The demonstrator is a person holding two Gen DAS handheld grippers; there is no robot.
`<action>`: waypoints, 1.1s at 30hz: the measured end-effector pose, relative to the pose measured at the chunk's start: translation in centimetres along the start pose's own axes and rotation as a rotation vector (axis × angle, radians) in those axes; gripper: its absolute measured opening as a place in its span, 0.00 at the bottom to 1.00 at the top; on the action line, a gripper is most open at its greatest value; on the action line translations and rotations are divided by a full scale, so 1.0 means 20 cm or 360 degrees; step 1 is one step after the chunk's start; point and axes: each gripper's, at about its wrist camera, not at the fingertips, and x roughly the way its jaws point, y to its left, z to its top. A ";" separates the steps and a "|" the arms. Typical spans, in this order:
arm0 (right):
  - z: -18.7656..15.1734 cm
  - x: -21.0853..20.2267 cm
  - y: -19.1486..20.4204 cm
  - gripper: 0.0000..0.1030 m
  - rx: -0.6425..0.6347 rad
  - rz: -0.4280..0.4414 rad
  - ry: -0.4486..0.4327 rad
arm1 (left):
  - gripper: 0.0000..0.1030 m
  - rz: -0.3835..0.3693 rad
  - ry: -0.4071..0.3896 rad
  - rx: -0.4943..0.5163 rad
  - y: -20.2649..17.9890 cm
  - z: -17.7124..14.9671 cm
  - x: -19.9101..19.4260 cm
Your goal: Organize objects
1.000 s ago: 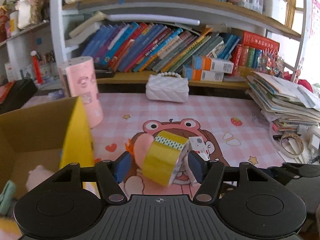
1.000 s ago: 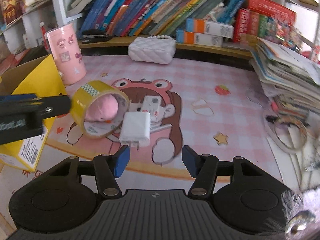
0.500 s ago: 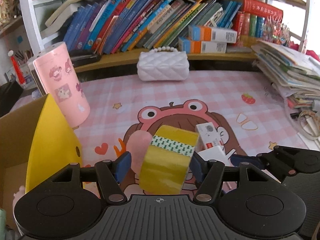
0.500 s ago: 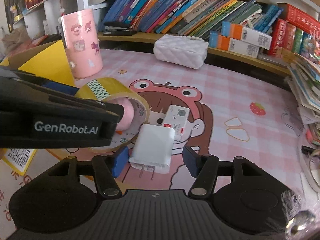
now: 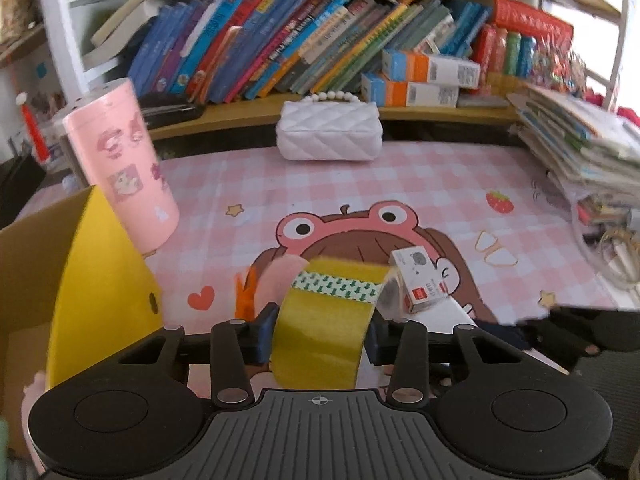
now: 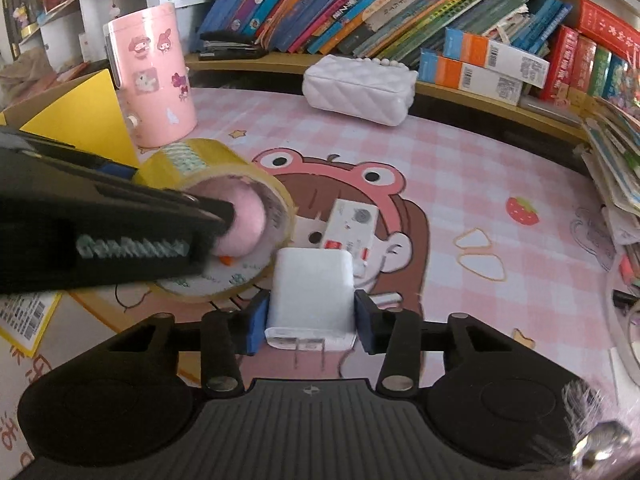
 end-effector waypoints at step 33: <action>-0.25 -0.63 0.12 0.40 0.0239 -0.0148 -0.0023 | 0.33 -0.0406 -0.0090 -0.0544 0.27 -0.48 -0.61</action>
